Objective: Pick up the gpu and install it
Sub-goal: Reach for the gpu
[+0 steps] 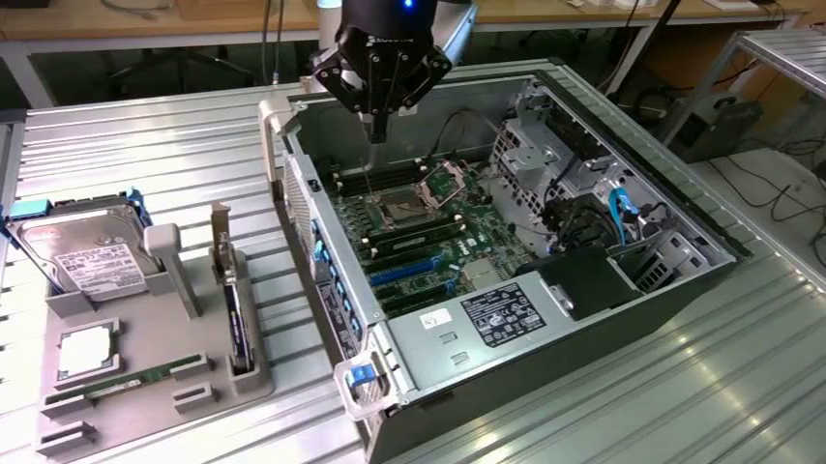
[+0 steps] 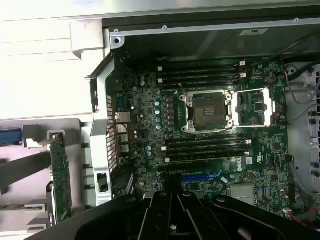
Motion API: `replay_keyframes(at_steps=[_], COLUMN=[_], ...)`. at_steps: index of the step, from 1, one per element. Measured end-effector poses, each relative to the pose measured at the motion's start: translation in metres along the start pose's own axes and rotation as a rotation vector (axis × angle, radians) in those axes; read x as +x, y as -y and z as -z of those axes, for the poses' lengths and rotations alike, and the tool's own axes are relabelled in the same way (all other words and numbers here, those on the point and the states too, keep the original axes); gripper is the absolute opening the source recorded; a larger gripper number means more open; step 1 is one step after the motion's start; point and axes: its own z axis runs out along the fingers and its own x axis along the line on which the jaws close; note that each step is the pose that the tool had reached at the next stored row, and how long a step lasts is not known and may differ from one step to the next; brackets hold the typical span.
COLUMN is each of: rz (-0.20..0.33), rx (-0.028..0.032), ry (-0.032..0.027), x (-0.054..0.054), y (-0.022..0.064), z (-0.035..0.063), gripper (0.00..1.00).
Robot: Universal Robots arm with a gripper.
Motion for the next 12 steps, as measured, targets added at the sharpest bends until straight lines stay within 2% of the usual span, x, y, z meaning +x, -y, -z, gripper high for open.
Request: replay_keyframes(at_steps=[3,6,10,12], rz=[0.0,0.0,0.0,0.0], rx=[0.0001,0.0,0.0,0.0002], ry=[0.0,0.0001,0.0,-0.0001], x=[0.001,0.007,0.024,0.04], y=[0.0001,0.0021,0.007,0.0112], z=[0.0,0.0003,0.0009,0.0015], gripper=[0.11,0.11,0.11,0.11])
